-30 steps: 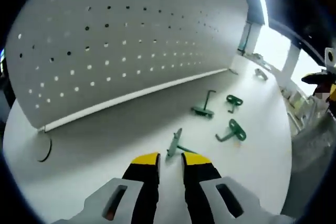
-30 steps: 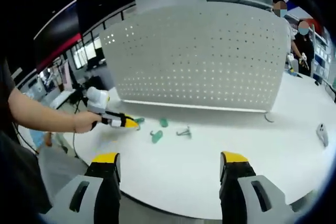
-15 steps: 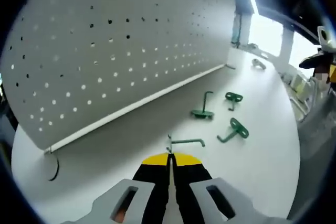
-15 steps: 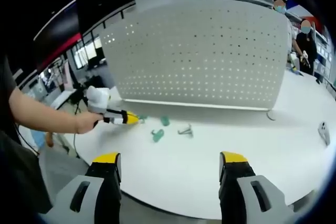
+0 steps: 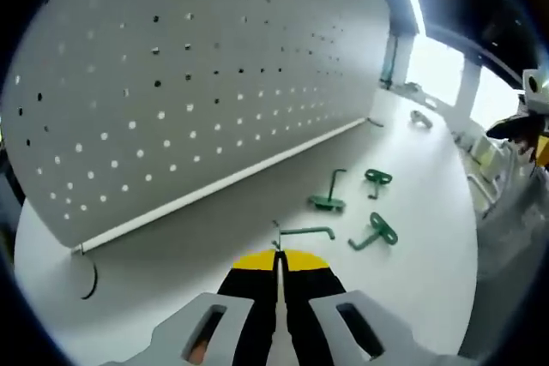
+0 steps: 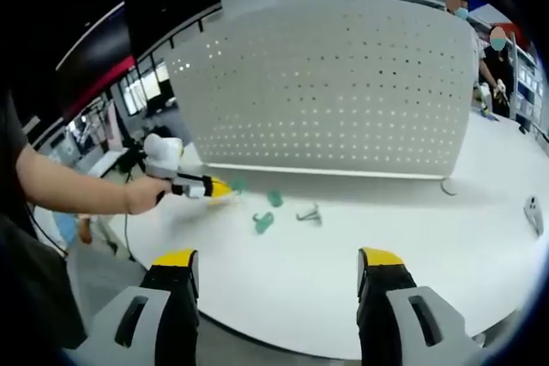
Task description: Insert the hook assembly into the mounting plate slot until the hook locks in place.
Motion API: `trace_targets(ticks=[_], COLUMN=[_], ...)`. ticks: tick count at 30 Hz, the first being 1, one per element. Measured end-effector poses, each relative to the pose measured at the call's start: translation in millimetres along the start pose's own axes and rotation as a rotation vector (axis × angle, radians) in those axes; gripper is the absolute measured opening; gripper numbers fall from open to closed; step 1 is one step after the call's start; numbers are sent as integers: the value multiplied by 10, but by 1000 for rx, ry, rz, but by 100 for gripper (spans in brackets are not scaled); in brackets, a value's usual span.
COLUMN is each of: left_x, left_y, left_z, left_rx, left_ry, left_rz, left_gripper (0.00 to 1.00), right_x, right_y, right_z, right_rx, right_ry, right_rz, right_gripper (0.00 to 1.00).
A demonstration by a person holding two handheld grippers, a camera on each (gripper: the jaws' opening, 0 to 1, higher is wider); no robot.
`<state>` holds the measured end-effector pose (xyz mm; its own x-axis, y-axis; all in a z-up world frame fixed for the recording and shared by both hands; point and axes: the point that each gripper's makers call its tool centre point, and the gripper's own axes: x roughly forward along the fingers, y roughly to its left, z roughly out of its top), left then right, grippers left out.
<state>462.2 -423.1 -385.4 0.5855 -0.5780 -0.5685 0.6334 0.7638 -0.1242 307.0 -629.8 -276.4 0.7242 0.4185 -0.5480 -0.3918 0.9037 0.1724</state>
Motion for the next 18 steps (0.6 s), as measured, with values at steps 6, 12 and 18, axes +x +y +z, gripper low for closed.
trace_targets(ticks=[6,12,18], left_x=[-127,-339,-564], left_y=[-60,-107,-215], left_z=[164,312,531], left_rx=[7,26,-14], left_ry=[-5,-3,-10], left_rz=[-13,-24,-81], left_gripper=[1,1,1], right_x=[12,5,24], right_y=[33,37,76], right_z=[34,132,210], right_rx=[-7,-7,-23], right_ry=[-9,-26,-39], right_rz=[7,11,19], right_gripper=[76,75,74])
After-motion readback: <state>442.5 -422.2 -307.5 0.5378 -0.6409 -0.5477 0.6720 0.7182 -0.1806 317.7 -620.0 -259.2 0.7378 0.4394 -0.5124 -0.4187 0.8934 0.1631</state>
